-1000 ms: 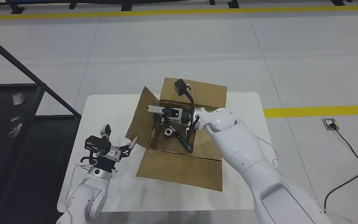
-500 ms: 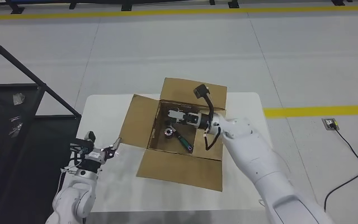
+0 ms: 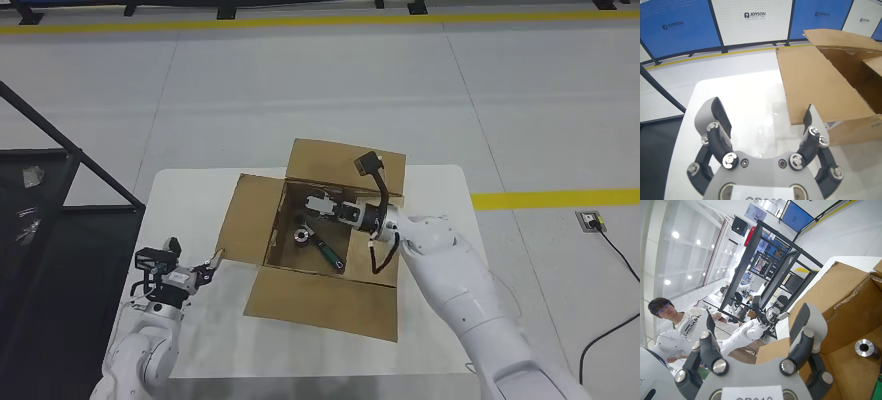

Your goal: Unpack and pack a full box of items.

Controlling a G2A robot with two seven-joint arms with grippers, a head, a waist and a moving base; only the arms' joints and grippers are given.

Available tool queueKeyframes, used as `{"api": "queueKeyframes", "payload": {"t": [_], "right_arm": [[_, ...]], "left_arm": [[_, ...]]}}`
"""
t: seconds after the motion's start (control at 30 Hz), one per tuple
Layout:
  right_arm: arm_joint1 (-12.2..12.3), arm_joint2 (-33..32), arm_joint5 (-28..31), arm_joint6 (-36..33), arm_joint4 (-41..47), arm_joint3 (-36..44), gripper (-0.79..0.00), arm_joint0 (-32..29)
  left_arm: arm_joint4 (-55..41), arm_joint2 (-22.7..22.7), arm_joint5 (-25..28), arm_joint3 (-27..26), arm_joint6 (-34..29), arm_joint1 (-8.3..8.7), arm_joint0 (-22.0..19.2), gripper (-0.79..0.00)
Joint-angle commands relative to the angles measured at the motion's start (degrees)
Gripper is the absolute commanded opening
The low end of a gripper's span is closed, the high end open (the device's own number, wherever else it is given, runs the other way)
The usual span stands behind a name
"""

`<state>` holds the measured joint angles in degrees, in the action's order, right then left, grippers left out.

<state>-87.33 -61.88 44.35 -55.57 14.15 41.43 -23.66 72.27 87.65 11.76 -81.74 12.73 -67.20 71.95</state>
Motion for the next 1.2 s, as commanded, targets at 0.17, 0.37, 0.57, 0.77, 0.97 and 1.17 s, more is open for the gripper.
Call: {"api": "queueKeyframes", "payload": {"t": [0.17, 0.37, 0.57, 0.77, 0.97, 1.17], "right_arm": [[2.23, -1.14, 2.17, -2.2, -5.24, 11.62, 0.0, -4.36], [5.64, -5.07, 1.9, -2.47, -10.43, 24.93, 0.0, -11.23], [9.31, -11.43, 2.97, -1.4, -12.15, 37.41, 0.0, -19.98], [12.85, -16.66, 5.06, 0.69, -11.92, 47.07, 0.0, -28.62], [16.13, -21.44, 8.29, 3.92, -9.71, 52.0, 0.0, -36.59], [17.05, -22.33, 8.59, 4.22, -8.11, 52.17, 0.0, -38.63]], "left_arm": [[-0.9, 2.0, -2.22, -7.78, 2.23, 0.02, 3.41, 0.0], [-0.91, 2.0, -4.41, -20.43, 4.47, -0.26, 9.72, 0.0], [0.52, -1.15, 0.97, -31.3, -0.75, -0.2, 13.4, 0.0], [-1.43, -8.9, 3.44, -34.24, -15.49, -0.71, 6.53, 0.0], [-10.5, -18.57, 0.44, -28.17, -33.43, -2.41, -6.26, 0.0], [-12.51, -20.2, -2.19, -25.63, -39.48, -2.91, -10.33, 0.0]]}}
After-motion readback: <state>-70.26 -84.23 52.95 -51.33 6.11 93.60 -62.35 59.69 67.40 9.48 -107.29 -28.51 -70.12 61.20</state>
